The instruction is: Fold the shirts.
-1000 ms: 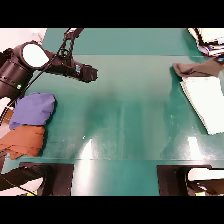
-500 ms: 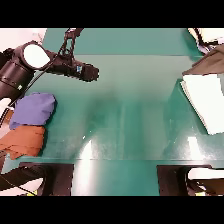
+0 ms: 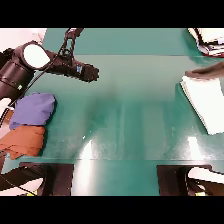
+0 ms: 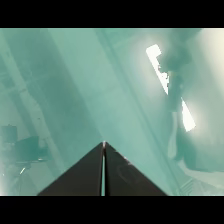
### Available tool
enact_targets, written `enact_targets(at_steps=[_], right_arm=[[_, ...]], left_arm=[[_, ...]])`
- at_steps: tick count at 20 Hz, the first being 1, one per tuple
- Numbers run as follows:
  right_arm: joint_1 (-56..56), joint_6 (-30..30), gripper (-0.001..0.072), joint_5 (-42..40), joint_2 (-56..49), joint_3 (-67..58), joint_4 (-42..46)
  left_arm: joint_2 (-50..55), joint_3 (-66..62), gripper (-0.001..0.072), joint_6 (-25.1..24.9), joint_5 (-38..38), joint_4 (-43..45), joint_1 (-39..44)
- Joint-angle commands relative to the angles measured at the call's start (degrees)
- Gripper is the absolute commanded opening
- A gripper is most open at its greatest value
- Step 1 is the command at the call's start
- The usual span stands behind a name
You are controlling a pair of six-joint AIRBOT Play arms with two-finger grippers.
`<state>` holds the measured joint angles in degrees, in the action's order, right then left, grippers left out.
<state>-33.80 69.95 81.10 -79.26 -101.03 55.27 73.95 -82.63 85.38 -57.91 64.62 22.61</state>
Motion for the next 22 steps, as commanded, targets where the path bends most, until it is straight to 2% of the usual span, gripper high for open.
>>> enact_targets(at_steps=[1,3,4,5,6,7,8,9,12,14,18,20,22], right_arm=[[-3.72,0.15,0.0015,6.12,3.78,8.87,11.10],[-6.80,0.15,0.0056,7.23,5.99,14.64,13.92],[-8.57,0.15,0.0167,7.41,7.13,17.44,14.12],[-10.34,0.15,0.0216,7.39,8.17,19.80,14.12],[-12.15,0.13,0.0227,7.32,9.31,22.05,14.12],[-13.81,0.13,0.0318,7.02,10.21,23.85,14.12],[-15.39,0.13,0.0442,6.49,10.93,25.18,13.73],[-16.46,0.13,0.0483,5.88,11.47,25.88,12.94],[-15.82,0.11,0.0481,4.39,12.61,24.48,7.26],[-11.37,0.13,0.0479,4.35,12.83,21.59,4.26],[4.61,0.35,0.0477,3.52,12.81,17.38,1.33],[13.60,0.37,0.0424,1.97,12.81,17.05,1.36],[21.77,0.33,0.0424,0.52,12.81,17.18,1.86]], left_arm=[[-0.02,-0.02,0.0028,-0.35,-0.13,0.04,0.02],[-0.02,-0.02,0.0028,-0.42,-0.17,0.07,0.02],[-0.02,-0.02,0.0028,-0.44,-0.17,0.09,0.02],[-0.02,-0.02,0.0028,-0.59,-0.20,0.07,0.02],[-0.02,-0.02,0.0028,-0.87,-0.17,0.09,0.02],[-0.02,-0.02,0.0028,-1.49,-0.20,0.07,0.02],[-0.02,-0.02,0.0028,-1.66,-0.17,0.04,0.02],[-0.02,-0.02,0.0028,-1.68,-0.15,0.07,0.02],[-0.02,-0.02,0.0028,-1.66,-0.09,0.02,0.02],[-0.02,-0.02,0.0028,-1.66,0.39,0.04,0.02],[-0.02,-0.04,0.0028,-1.64,0.39,0.02,0.02],[-0.02,-0.04,0.0028,-1.64,0.46,0.02,0.02],[-0.02,-0.02,0.0028,-1.64,0.46,0.00,0.02]])
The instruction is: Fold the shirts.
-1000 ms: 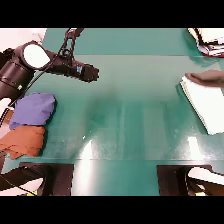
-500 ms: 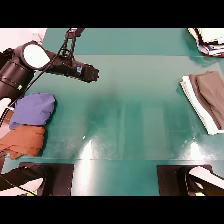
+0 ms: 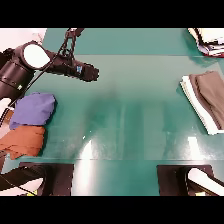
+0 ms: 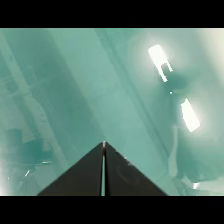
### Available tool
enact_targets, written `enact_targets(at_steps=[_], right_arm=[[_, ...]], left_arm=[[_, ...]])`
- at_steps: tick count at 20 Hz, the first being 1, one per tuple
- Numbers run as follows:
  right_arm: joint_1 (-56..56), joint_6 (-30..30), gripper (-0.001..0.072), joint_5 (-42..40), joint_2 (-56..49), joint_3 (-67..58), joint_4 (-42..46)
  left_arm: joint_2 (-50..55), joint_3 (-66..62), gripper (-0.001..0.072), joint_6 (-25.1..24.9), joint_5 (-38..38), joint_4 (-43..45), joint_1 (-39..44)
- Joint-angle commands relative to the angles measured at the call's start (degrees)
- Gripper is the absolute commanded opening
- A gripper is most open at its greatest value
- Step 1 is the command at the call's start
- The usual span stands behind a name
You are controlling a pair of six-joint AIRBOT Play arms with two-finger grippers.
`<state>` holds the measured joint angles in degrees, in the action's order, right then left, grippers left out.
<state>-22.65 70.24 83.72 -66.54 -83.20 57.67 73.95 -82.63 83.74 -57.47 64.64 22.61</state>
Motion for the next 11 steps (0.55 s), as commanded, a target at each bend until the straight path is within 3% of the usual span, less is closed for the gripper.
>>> enact_targets(at_steps=[1,3,4,11], right_arm=[[14.01,0.04,0.0415,-3.08,0.09,-0.66,-0.52],[19.89,0.02,0.0128,-4.85,0.09,-0.66,-0.52],[21.90,0.02,0.0035,-5.22,0.09,-0.66,-0.52],[25.64,0.02,0.0014,-5.35,0.09,-0.66,-0.59]], left_arm=[[-0.02,-0.04,0.0028,0.00,0.02,-0.02,0.02],[-0.02,-0.04,0.0028,0.00,0.02,-0.02,0.02],[-0.02,-0.04,0.0028,0.02,0.02,-0.02,0.02],[-0.02,-0.04,0.0028,0.00,0.02,-0.02,0.02]])
